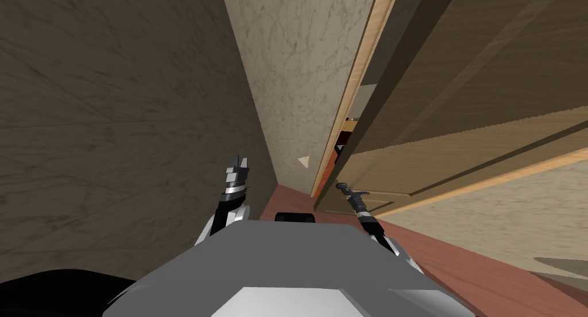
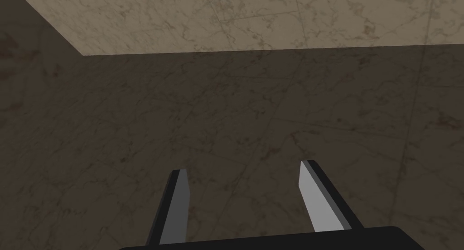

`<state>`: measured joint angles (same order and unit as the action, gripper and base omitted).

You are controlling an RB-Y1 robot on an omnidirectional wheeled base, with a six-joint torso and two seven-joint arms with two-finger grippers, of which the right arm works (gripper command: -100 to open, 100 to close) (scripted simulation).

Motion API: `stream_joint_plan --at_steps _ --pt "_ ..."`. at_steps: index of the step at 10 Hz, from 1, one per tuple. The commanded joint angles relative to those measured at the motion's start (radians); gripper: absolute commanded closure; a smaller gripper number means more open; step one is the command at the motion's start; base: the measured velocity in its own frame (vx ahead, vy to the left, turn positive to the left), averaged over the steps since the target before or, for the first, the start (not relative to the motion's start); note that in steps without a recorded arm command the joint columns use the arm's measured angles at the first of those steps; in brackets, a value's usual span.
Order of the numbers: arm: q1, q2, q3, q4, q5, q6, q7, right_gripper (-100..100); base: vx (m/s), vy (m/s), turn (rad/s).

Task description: Pull the door open

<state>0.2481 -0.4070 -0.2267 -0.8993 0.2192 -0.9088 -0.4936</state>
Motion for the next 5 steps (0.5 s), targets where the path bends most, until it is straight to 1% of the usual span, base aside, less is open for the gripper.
stream_joint_plan --at_steps 1,2,3,4,5 --pt "0.027 -0.008 -0.003 -0.003 0.009 -0.036 -0.014 100 -0.258 -0.083 0.222" --pt "0.038 -0.014 -0.006 0.002 0.013 -0.058 -0.021 100 -0.228 -0.103 0.217" --pt "0.044 -0.017 -0.007 0.005 0.015 -0.069 -0.025 100 -0.158 -0.073 0.105" --pt "0.056 -0.022 -0.01 0.01 0.02 -0.092 -0.032 100 -0.141 -0.051 0.124" --pt "0.062 -0.025 -0.012 0.012 0.022 -0.103 -0.036 100 -0.133 -0.035 0.116"
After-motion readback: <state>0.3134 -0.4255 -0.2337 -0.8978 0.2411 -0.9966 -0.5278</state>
